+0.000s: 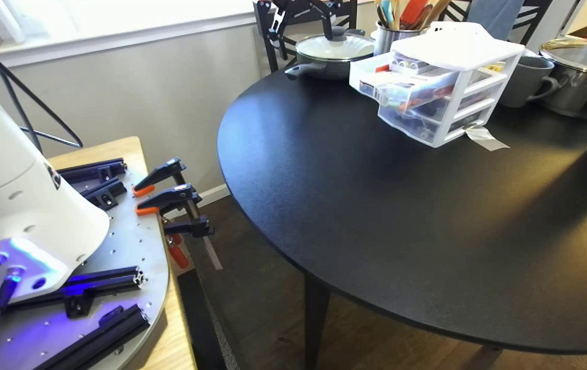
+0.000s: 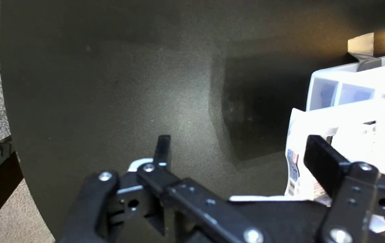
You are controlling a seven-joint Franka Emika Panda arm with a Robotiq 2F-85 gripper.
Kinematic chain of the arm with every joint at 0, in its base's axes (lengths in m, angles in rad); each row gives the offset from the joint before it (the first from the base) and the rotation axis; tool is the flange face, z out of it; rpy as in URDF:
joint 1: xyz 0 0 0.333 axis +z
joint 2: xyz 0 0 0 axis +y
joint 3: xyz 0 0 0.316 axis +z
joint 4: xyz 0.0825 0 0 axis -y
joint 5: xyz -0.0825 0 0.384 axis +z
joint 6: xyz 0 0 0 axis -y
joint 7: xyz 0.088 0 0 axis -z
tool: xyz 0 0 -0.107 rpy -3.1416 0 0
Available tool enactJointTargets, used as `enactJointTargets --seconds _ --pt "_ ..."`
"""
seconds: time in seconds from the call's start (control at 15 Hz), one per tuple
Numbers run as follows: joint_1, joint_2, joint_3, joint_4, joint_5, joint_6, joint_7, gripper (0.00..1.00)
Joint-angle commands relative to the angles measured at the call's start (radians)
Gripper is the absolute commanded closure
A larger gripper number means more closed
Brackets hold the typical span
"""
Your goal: Open the top chest drawer
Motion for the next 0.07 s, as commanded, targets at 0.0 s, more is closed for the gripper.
enactJointTargets --seconds 0.0 --pt "0.149 0.023 -0.157 -0.005 -0.076 0.007 0.052 0.00"
